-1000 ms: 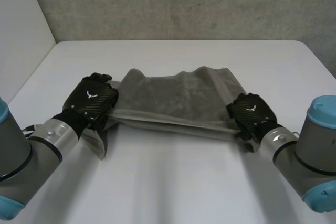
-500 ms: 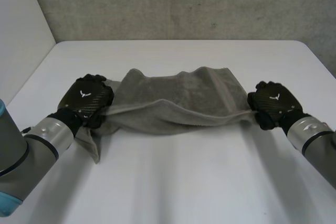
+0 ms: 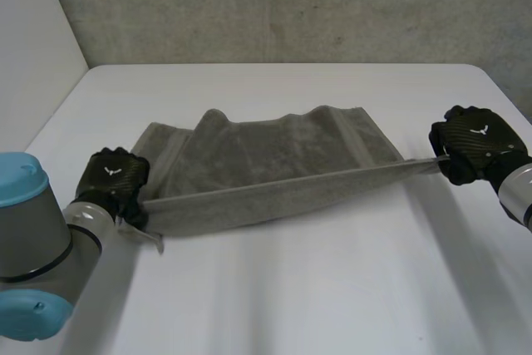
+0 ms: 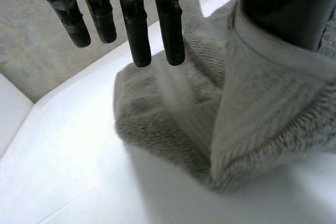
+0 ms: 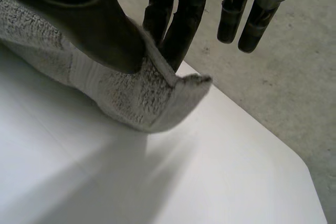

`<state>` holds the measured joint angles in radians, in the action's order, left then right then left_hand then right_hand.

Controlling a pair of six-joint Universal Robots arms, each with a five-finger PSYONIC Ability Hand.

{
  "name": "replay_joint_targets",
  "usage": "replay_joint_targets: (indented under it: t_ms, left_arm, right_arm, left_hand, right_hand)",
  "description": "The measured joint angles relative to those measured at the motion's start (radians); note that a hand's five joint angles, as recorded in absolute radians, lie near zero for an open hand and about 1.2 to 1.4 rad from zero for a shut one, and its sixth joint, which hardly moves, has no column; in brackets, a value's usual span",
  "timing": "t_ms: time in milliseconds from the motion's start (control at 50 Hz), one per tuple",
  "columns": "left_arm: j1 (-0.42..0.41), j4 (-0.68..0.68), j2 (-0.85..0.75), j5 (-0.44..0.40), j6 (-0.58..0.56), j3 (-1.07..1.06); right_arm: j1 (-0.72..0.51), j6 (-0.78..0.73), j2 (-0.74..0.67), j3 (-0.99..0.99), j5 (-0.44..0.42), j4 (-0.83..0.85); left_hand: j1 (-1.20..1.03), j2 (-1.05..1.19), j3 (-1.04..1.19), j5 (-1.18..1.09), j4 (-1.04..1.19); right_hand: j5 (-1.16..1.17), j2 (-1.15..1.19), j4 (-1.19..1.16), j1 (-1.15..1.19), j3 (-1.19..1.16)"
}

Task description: Fold the towel.

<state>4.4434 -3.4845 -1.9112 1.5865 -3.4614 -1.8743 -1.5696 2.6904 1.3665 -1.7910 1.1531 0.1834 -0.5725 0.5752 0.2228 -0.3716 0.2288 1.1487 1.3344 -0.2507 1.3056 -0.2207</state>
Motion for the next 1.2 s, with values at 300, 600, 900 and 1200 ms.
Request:
replay_joint_targets:
  t_ms: [300,600,900,1200]
  left_arm:
    - [-0.007,0.001,0.109,0.015,-0.001,-0.018]
    - [0.003,0.112,0.236,-0.047,-0.049,0.003]
    - [0.083,0.302,0.414,-0.229,-0.084,0.088]
    - [0.129,0.417,0.416,-0.401,-0.088,0.162]
  right_arm:
    - [0.137,-0.011,0.02,0.0,-0.127,-0.088]
    - [0.177,-0.006,0.155,0.015,-0.162,-0.12]
    - [0.243,0.0,0.325,0.103,-0.299,-0.233]
    - [0.243,-0.024,0.331,0.195,-0.341,-0.293]
  left_hand:
    - [-0.023,0.024,0.0,-0.042,0.0]
    - [-0.684,0.768,0.0,-0.746,0.0]
    - [-0.684,0.768,0.0,-0.757,0.0]
    - [-0.684,0.768,0.0,-0.76,0.0]
  right_hand:
    - [0.0,0.0,0.0,0.0,0.0]
    - [0.0,0.0,0.0,0.0,0.0]
    - [0.005,0.005,0.0,0.0,0.0]
    - [0.007,0.005,0.0,0.0,0.0]
